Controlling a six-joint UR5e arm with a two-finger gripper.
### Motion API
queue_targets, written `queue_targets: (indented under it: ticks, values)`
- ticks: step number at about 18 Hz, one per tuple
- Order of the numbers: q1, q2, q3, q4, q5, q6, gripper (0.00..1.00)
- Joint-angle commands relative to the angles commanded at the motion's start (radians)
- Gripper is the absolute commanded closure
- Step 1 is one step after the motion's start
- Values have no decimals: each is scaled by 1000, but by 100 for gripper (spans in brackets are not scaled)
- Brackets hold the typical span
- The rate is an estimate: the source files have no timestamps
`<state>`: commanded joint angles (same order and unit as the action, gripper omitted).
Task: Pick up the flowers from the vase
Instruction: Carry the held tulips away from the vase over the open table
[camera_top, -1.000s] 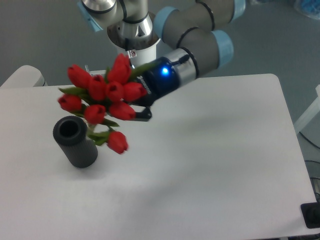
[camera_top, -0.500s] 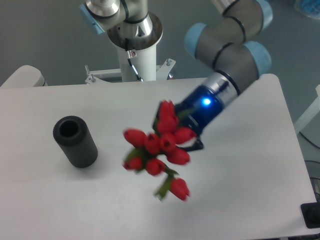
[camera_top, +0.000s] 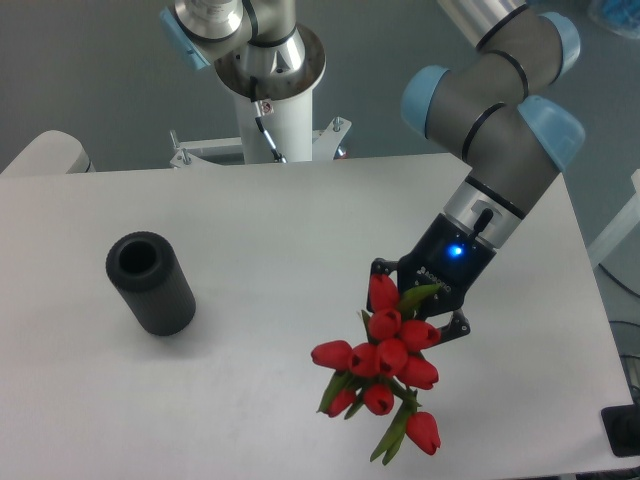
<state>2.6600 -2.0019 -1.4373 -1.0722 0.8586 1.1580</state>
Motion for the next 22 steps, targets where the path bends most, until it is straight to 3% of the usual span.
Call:
queue_targets:
  ticks: [5, 8, 12, 22]
  values:
    - [-20, 6, 15, -87, 181, 54, 94]
    - [-43, 6, 23, -92, 301, 60, 94]
    - [-78, -18, 58, -103, 388, 61, 90]
    - [-137, -58, 94, -135, 606, 126, 91]
